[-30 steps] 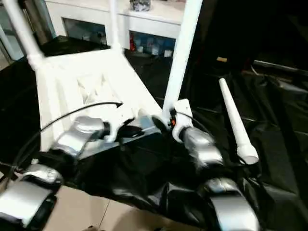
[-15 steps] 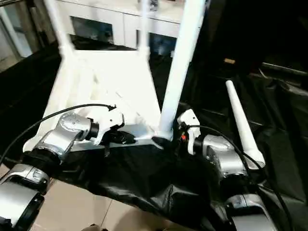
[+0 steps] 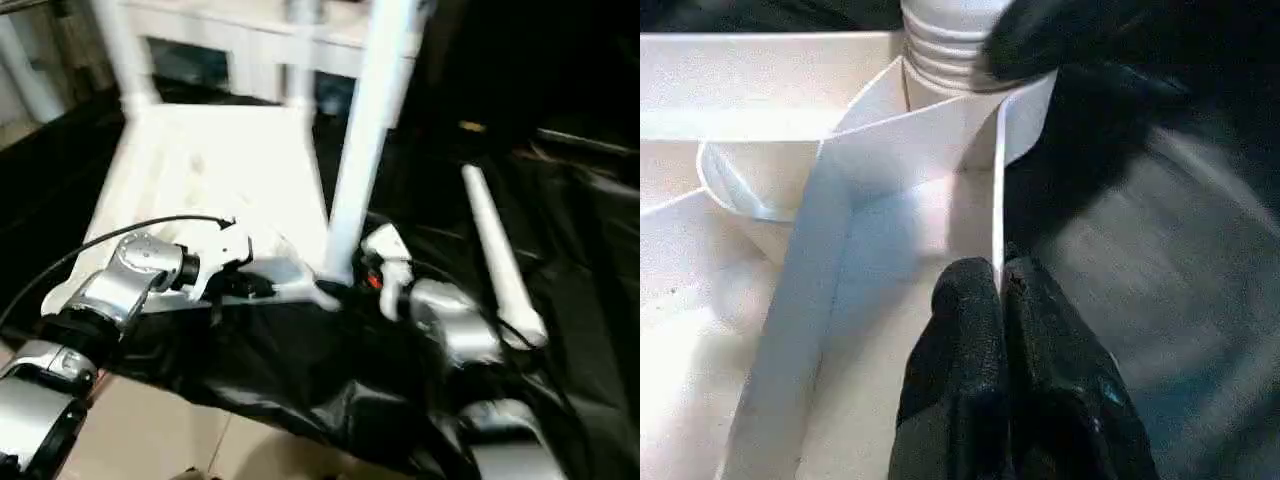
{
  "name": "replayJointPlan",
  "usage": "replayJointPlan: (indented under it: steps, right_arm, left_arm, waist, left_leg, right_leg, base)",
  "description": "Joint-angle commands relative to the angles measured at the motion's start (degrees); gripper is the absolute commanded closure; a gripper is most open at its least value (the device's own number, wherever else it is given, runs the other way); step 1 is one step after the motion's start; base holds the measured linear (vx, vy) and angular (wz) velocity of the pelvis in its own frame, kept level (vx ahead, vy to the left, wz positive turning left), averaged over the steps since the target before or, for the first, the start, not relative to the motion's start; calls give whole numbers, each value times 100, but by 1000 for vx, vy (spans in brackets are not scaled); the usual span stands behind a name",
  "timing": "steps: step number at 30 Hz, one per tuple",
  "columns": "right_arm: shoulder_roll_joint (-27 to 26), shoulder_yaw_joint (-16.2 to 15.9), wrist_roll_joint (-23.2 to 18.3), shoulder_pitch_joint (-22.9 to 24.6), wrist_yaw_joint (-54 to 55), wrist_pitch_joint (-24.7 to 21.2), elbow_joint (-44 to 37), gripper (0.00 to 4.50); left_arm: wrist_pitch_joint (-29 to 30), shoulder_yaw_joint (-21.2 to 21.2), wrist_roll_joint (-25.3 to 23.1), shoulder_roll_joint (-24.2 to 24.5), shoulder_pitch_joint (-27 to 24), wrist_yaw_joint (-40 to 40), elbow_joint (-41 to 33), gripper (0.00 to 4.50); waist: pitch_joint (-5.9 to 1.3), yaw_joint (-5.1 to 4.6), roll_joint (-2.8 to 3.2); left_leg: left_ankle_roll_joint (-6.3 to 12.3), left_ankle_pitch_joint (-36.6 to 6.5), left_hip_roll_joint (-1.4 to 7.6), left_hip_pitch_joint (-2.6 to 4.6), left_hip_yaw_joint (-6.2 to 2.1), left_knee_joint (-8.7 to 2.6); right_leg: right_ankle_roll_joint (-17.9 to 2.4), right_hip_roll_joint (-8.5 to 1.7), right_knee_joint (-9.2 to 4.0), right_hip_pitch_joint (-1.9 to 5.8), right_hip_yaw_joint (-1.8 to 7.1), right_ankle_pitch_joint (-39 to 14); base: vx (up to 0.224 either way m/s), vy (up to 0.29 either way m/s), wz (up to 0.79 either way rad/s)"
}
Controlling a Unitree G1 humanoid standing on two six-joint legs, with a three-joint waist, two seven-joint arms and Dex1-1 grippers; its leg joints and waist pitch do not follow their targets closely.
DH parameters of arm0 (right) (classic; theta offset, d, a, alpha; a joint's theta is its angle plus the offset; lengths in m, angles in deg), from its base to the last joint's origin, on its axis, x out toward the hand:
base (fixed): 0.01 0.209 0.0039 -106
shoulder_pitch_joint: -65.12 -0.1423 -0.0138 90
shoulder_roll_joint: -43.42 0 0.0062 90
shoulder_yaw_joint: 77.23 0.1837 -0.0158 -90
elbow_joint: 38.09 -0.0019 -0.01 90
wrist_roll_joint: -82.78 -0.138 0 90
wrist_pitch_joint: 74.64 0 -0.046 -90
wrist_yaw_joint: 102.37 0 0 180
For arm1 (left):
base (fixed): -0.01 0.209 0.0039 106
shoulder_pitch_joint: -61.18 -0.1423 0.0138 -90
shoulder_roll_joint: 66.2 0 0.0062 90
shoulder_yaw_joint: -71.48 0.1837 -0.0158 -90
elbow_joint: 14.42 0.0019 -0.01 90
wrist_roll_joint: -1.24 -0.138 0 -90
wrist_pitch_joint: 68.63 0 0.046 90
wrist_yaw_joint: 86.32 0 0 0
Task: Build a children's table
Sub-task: Rotate leg to tighten
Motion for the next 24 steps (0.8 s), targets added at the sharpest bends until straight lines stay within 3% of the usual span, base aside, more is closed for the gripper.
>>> replayJointPlan:
  steps: [1, 4, 9, 10, 12, 16, 24]
  right_arm:
    - [-339, -92, 279, -168, 975, -41, 562, 175]
    - [-422, -16, 297, -253, 1355, -37, 718, 176]
    - [-739, 210, 240, -545, 2104, 128, 1205, 176]
    - [-798, 241, 199, -611, 1988, 197, 1297, 120]
    - [-824, 267, 148, -646, 1883, 211, 1334, 106]
    - [-672, -10, 246, -514, 1239, 300, 1054, 62]
    - [-316, -372, 125, -154, -236, 388, 421, 62]
  left_arm:
    - [-7, 75, 86, -496, 194, 214, -117, 450]
    - [28, 69, 67, -578, 222, 347, -94, 450]
    - [214, 66, 48, -1041, 331, 848, -69, 450]
    - [208, 101, 16, -1100, 339, 927, -61, 450]
    - [186, 129, -15, -1103, 337, 948, -54, 450]
    - [128, 177, -12, -964, 259, 713, -126, 450]
    - [98, 255, 45, -644, 82, 102, -341, 450]
  waist:
    - [-324, -48, 19]
    - [-339, -80, 17]
    - [-358, -87, 22]
    - [-364, -73, 25]
    - [-370, -70, 24]
    - [-372, -43, 23]
    - [-368, -17, 16]
  left_leg:
    - [-140, -1886, 262, 61, -225, -448]
    - [-43, -1844, 262, 100, -200, -422]
    - [19, -1608, 264, 86, -167, -415]
    - [66, -1568, 261, 89, -152, -408]
    - [120, -1488, 262, 72, -149, -412]
    - [190, -1472, 261, 83, -133, -403]
    - [276, -1406, 287, 61, -148, -415]
  right_leg:
    - [-848, -569, -493, 219, 244, -3049]
    - [-837, -561, -523, 179, 275, -2925]
    - [-1058, -534, -454, 200, 287, -2328]
    - [-1093, -529, -447, 202, 293, -2185]
    - [-1165, -518, -418, 222, 292, -1963]
    - [-1203, -520, -417, 240, 293, -1894]
    - [-1193, -535, -405, 261, 291, -1891]
  base:
    - [0, 0, 0]
    - [0, 0, 0]
    - [0, 0, 0]
    - [0, 0, 0]
    - [0, 0, 0]
    - [0, 0, 0]
    - [0, 0, 0]
